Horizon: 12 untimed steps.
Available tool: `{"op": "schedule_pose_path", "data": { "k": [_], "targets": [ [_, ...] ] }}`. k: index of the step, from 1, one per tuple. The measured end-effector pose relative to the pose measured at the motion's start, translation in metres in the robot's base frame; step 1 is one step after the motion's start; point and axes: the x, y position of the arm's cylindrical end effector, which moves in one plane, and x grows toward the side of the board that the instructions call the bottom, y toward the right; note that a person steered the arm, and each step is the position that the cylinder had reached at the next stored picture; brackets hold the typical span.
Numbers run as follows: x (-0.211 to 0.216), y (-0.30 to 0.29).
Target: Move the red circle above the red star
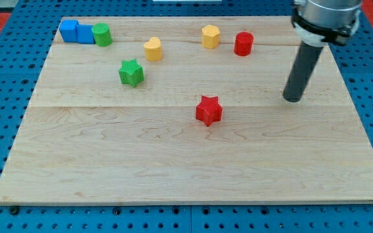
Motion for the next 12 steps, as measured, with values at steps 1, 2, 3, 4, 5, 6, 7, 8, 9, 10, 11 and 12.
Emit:
{"op": "schedule_pose_path", "data": {
  "k": [1, 2, 3, 4, 5, 6, 7, 8, 9, 10, 11, 12],
  "targets": [
    [0.003, 0.0],
    [0.003, 0.001],
    [-0.004, 0.042],
    [-0.015, 0.093],
    [-0.022, 0.113],
    [-0.05, 0.082],
    [-0.101, -0.005],
    [-0.144, -0.048],
    [-0.157, -0.056],
    [-0.181, -0.094],
    [-0.181, -0.129],
    [-0.183, -0.129]
  ]
}}
